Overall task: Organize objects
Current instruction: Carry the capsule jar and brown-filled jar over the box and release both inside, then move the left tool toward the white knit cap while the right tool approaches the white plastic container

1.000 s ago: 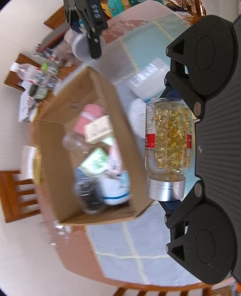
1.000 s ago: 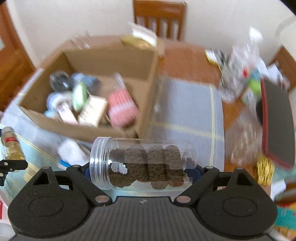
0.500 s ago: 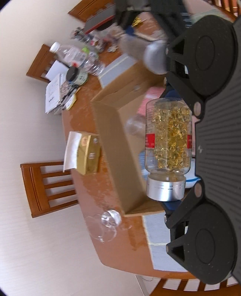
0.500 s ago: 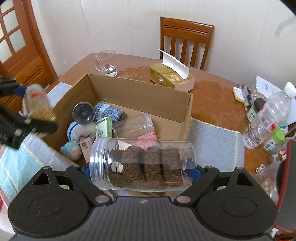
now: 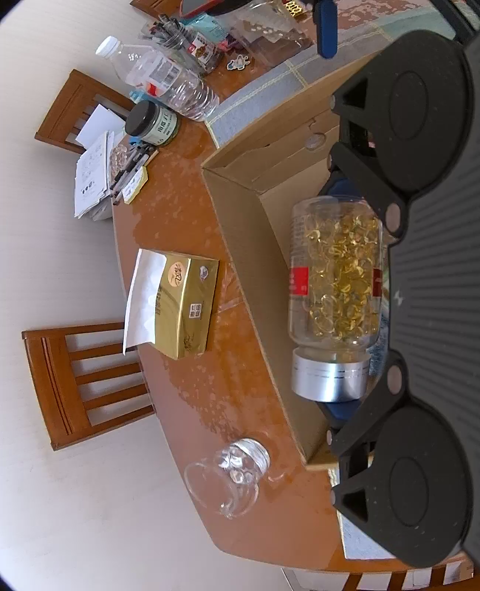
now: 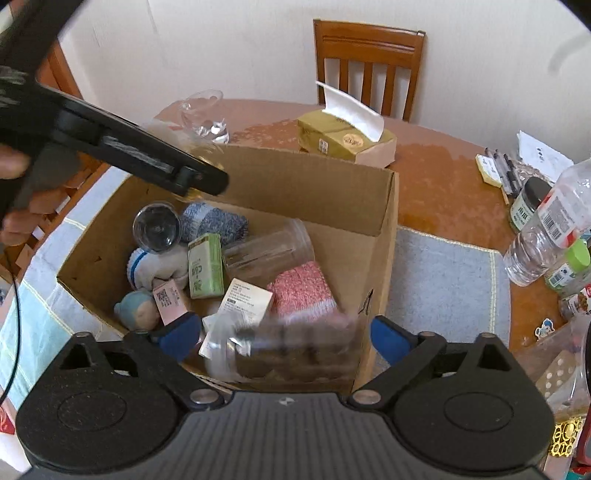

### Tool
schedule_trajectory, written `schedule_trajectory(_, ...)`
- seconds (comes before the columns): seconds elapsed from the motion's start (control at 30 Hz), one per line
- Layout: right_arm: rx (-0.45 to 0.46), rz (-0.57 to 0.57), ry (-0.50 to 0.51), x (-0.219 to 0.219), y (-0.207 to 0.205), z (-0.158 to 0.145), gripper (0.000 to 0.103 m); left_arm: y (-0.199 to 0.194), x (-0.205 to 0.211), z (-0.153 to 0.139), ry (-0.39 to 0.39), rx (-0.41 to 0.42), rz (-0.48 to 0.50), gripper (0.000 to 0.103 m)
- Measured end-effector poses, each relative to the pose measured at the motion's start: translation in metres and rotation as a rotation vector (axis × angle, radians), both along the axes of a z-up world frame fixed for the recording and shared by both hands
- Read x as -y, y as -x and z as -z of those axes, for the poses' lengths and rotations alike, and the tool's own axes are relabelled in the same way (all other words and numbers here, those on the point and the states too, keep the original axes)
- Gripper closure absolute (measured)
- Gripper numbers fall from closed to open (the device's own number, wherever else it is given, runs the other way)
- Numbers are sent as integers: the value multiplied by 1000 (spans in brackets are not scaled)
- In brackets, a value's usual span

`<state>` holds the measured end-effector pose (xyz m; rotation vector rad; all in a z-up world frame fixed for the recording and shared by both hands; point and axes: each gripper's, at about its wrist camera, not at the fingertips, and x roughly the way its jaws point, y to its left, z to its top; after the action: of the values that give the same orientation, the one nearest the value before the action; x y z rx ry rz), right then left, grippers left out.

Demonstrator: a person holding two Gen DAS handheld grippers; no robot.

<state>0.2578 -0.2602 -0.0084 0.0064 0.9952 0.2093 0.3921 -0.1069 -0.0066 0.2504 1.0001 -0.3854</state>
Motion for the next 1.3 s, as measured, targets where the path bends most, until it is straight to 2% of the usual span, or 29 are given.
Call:
schedule_trajectory(0.13, -6, 36, -7, 6, -1, -2, 0, -8, 7, 4, -21, 24, 1, 7)
schedule_trajectory(0.23, -11, 51, -12, 9, -2, -2, 0, -10, 10, 2, -33, 76, 5, 5)
schedule_trajectory(0.37, -15, 58, -8, 9, -2, -1, 0, -11, 9, -1, -10, 81, 9, 5)
schedule_trajectory(0.63, -26, 65, -5, 8, 1, 1, 0, 2, 3, -6, -22, 80, 22, 4)
schedule_trajectory(0.93, -22, 65, 4, 5, 16, -1, 0, 39, -13, -21, -13, 106, 16, 4)
schedule_trajectory(1.3, -32, 91, 9, 4, 52, 2, 0, 105, -33, -34, 11, 115, 11, 3)
